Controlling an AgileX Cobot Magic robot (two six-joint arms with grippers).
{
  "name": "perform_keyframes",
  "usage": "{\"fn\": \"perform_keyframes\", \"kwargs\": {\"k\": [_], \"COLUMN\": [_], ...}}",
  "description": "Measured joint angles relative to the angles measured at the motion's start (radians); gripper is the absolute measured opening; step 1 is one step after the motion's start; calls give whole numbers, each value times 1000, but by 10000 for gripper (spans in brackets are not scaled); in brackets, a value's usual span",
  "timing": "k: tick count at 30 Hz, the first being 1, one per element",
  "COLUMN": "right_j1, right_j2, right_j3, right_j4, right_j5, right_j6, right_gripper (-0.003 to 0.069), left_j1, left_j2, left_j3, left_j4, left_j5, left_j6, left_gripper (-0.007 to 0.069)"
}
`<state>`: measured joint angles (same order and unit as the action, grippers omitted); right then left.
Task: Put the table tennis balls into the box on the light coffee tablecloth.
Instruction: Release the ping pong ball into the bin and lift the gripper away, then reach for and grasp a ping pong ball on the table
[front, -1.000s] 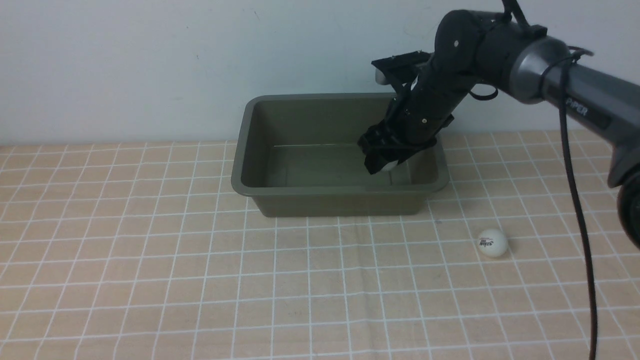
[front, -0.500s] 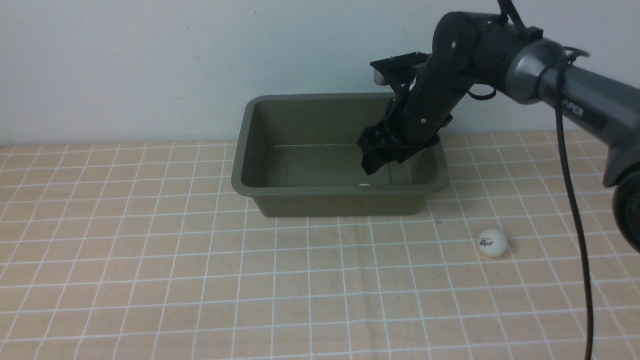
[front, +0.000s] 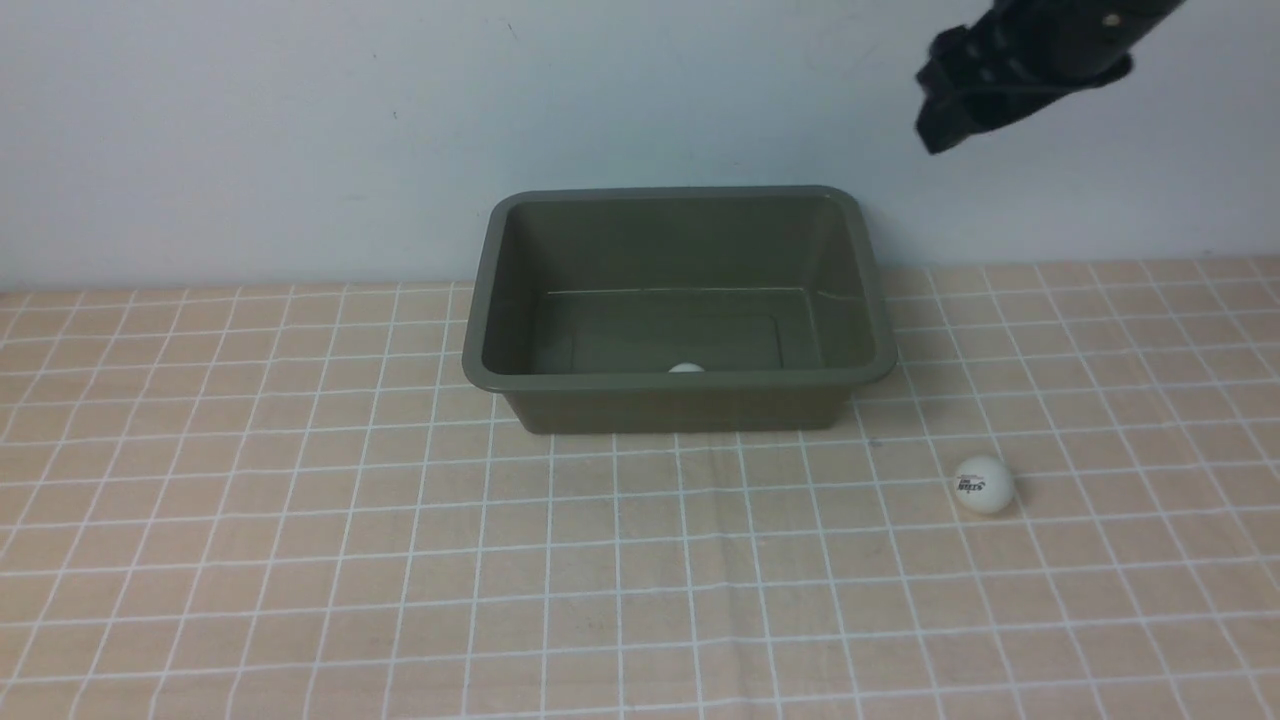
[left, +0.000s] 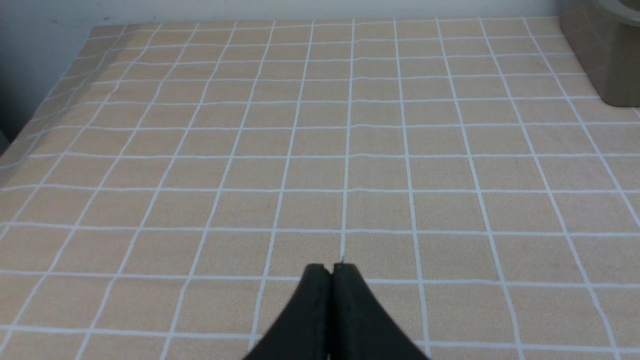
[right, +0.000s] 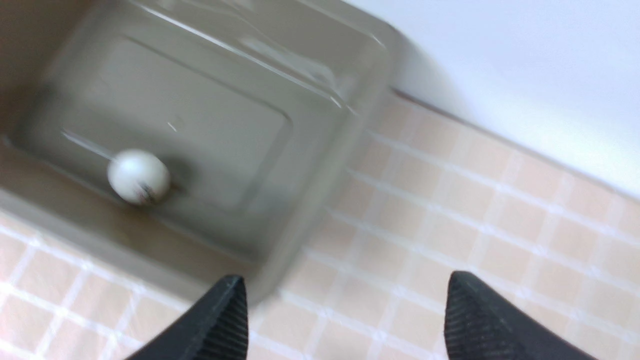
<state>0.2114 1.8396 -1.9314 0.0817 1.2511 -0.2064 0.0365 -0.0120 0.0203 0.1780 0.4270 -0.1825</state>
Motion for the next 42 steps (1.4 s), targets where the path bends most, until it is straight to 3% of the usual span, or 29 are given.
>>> {"fn": "perform_keyframes", "kwargs": {"k": [12, 18, 24, 42], "right_j1": [-68, -68, -67, -67], "right_j2": [-117, -117, -90, 63], "right_j3": [444, 667, 710, 699], "right_j4": [6, 21, 50, 123], "right_j5": [-34, -237, -342, -429], "right_j6": [0, -9, -28, -80], "right_gripper": [477, 477, 477, 477], "left_j1": [0, 0, 0, 0], "left_j2": [0, 0, 0, 0], "left_j3": [0, 0, 0, 0], "left_j4": [0, 0, 0, 0], "left_j5": [0, 0, 0, 0], "left_j6": [0, 0, 0, 0], "left_gripper": [-69, -69, -69, -69]}}
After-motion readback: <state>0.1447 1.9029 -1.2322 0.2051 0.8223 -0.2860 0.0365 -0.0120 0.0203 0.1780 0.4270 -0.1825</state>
